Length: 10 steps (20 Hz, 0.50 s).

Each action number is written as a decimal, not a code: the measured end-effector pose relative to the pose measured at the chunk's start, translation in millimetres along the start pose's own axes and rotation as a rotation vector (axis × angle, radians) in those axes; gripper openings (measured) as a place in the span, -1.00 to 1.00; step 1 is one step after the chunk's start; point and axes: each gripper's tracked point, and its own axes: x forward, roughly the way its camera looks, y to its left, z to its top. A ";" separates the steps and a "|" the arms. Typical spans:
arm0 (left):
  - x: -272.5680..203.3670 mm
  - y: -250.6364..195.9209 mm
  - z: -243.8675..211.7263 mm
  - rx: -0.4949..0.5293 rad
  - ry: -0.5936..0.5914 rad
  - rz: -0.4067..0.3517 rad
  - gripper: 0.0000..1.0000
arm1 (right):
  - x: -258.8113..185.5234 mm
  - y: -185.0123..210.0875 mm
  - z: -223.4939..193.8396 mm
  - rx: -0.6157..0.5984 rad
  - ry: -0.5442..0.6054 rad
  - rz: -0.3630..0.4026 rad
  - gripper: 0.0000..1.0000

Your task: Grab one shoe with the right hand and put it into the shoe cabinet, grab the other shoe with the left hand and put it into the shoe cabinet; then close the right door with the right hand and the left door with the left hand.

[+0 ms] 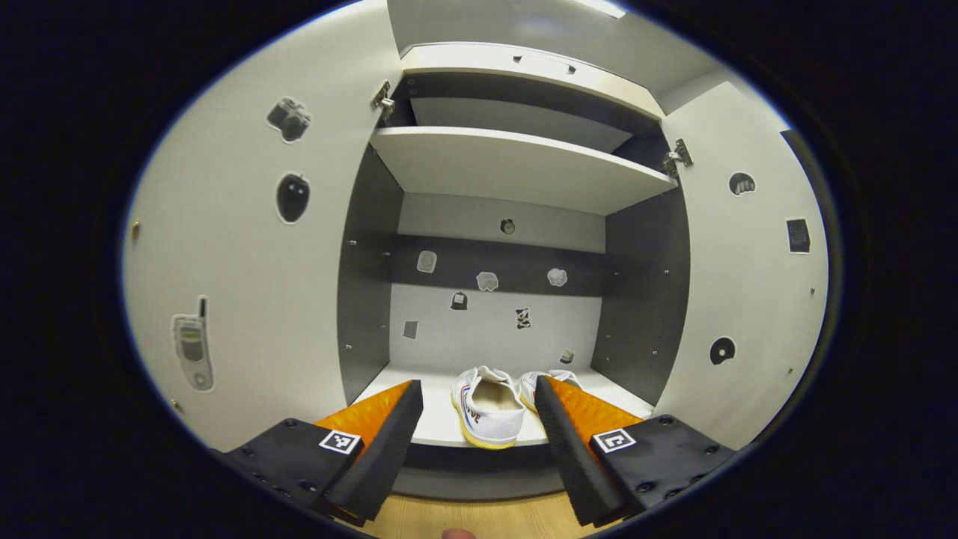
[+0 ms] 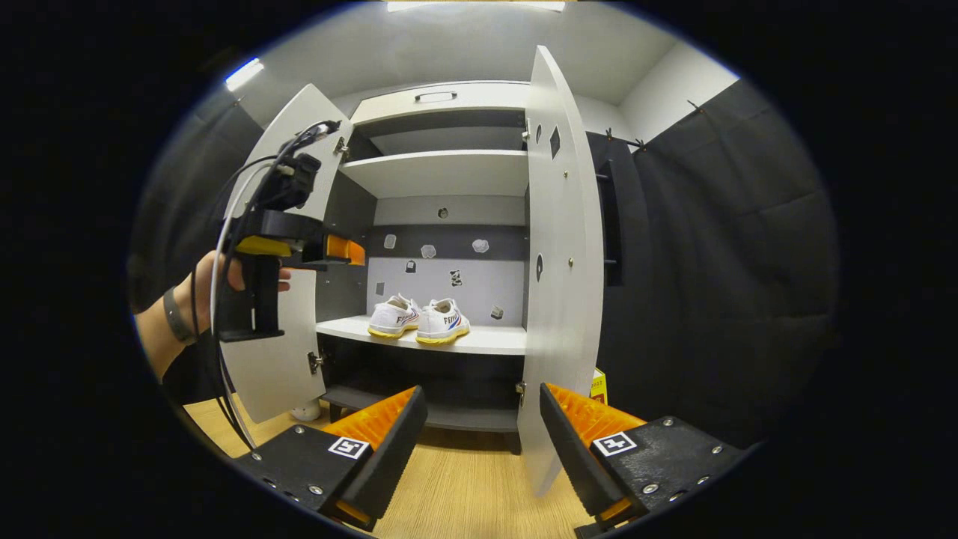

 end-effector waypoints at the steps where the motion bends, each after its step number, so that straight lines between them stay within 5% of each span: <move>1: -13.0 -0.6 -5.3 0.004 -0.003 0.006 0.94 | -2.7 1.9 -0.1 0.003 -0.003 0.007 0.86; 10: -107.4 3.7 -80.0 0.044 0.014 0.085 0.94 | -16.0 7.1 -2.5 0.034 -0.018 0.036 0.86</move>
